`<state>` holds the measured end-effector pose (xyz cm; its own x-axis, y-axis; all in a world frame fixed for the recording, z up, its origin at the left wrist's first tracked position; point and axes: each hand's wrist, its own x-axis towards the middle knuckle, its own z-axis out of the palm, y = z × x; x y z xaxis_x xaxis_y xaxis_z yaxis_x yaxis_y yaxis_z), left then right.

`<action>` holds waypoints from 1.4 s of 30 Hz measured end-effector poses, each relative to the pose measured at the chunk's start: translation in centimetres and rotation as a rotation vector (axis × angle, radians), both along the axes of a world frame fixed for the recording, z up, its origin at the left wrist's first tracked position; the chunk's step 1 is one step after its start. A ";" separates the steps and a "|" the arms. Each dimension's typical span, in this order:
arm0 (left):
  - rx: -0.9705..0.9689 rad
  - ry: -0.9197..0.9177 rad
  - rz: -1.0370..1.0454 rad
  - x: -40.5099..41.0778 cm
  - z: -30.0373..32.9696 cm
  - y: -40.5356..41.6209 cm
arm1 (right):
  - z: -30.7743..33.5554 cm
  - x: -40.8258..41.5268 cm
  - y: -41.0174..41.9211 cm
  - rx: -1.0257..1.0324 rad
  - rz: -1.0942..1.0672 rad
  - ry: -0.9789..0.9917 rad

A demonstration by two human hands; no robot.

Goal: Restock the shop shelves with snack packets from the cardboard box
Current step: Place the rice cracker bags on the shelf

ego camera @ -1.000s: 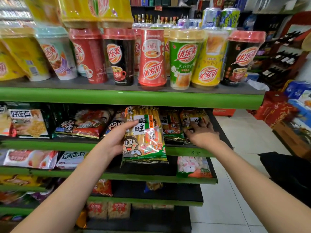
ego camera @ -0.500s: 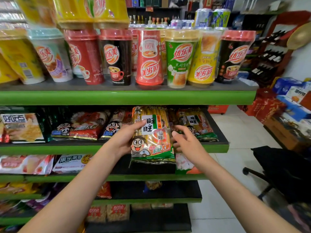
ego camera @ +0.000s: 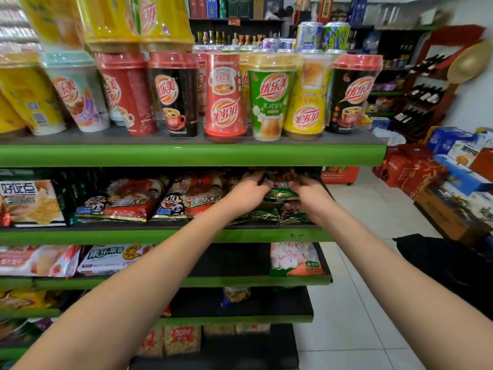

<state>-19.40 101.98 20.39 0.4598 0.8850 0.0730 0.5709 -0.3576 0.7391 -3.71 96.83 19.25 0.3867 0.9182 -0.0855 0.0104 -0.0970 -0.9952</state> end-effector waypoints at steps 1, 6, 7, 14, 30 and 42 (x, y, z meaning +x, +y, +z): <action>0.005 0.047 -0.016 0.3 -0.1 0.2 | 0.0 0.4 0.3 -0.023 0.008 -0.129; 0.046 0.224 -0.087 0.2 -1.6 -0.1 | -0.9 1.8 0.7 -0.189 0.091 -0.649; 0.065 0.212 -0.082 0.1 -1.7 -0.2 | -1.1 2.0 0.7 -0.177 0.081 -0.569; 0.134 0.179 -0.149 -0.5 -2.1 -0.9 | -1.6 2.9 -0.8 -0.177 0.105 -0.855; 0.016 0.358 -0.036 0.0 -2.6 -0.7 | -1.9 4.2 0.4 -0.250 0.419 -1.140; 0.057 -0.094 0.286 -10.9 -7.7 -9.4 | -4.6 -5.2 -6.2 0.351 0.451 -1.153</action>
<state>-30.26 92.55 12.69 0.1814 0.9708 0.1568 0.5842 -0.2347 0.7769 -8.91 90.61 14.62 -0.2732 0.8919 0.3604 0.8408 0.4035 -0.3609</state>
